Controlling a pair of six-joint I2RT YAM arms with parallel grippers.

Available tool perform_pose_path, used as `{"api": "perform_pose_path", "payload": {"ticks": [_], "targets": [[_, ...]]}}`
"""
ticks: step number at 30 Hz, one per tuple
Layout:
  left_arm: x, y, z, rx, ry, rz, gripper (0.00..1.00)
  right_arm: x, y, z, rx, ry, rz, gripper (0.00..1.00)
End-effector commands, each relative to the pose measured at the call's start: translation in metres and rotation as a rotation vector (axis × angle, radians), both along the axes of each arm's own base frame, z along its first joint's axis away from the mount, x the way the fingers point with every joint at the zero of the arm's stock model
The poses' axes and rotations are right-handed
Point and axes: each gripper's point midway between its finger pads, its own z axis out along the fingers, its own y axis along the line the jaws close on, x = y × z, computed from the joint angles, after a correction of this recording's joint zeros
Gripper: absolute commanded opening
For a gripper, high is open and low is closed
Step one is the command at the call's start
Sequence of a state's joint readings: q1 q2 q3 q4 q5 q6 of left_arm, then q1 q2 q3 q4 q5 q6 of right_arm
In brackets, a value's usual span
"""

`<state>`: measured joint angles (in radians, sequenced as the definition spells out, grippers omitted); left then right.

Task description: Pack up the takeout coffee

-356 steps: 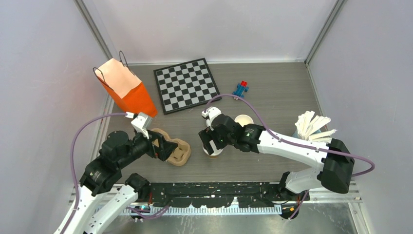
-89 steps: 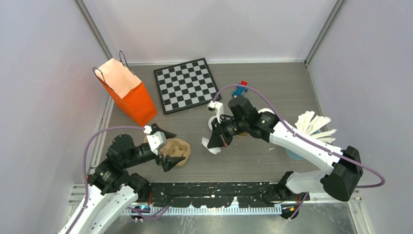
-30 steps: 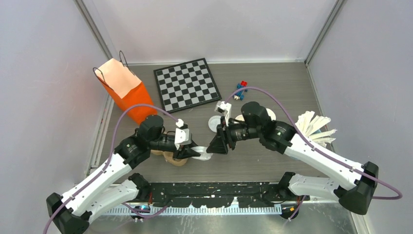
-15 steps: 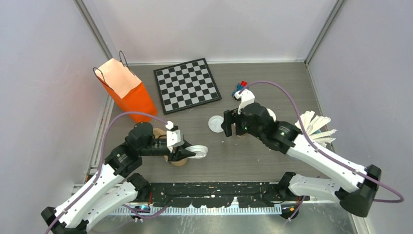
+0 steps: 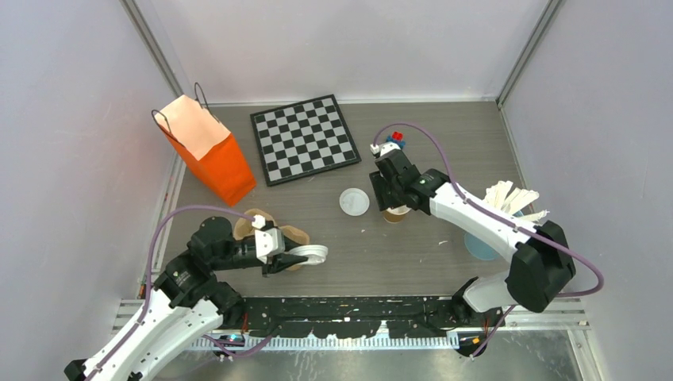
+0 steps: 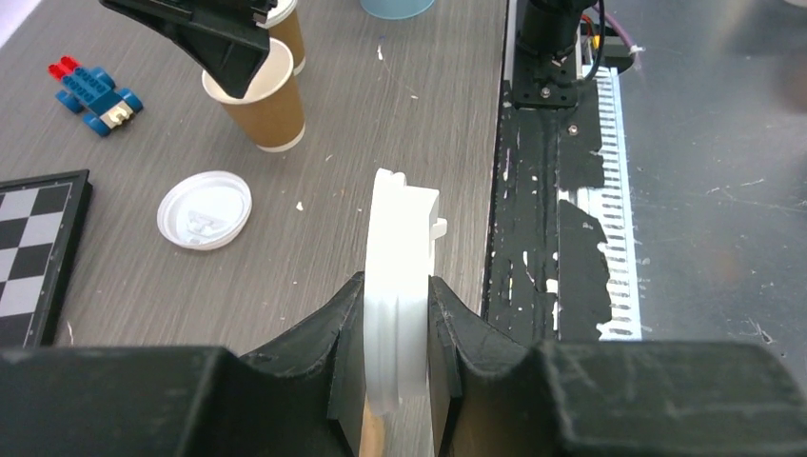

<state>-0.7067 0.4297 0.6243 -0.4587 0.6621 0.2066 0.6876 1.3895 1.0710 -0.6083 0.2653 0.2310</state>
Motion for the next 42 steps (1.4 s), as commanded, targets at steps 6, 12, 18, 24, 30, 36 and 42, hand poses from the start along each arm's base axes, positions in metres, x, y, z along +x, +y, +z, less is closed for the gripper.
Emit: {"api": "perform_pose_path", "payload": {"ticks": [6, 12, 18, 24, 30, 36, 42], "targets": [[0.007, 0.004, 0.002, -0.005, -0.024, 0.052, 0.28, 0.008, 0.02, -0.014, 0.018, 0.07, 0.081, 0.42], [0.024, 0.01, 0.003, 0.008, 0.05, 0.19, 0.28, 0.001, 0.024, -0.019, 0.037, 0.106, 0.097, 0.19], [0.047, 0.019, 0.008, -0.024, 0.133, 0.378, 0.27, -0.017, 0.032, -0.016, 0.093, 0.135, 0.118, 0.08], [0.067, 0.027, 0.015, -0.038, 0.209, 0.53, 0.3, -0.057, 0.051, -0.017, 0.087, 0.153, 0.193, 0.07], [0.077, 0.033, 0.018, -0.082, 0.278, 0.641, 0.3, -0.09, 0.09, -0.014, 0.129, 0.154, 0.277, 0.08], [0.078, 0.04, 0.006, -0.062, 0.299, 0.683, 0.32, -0.101, 0.106, -0.017, 0.101, 0.157, 0.309, 0.12], [0.099, 0.081, -0.022, 0.029, 0.377, 1.006, 0.45, -0.095, 0.109, 0.009, 0.154, 0.093, 0.283, 0.36]]}}
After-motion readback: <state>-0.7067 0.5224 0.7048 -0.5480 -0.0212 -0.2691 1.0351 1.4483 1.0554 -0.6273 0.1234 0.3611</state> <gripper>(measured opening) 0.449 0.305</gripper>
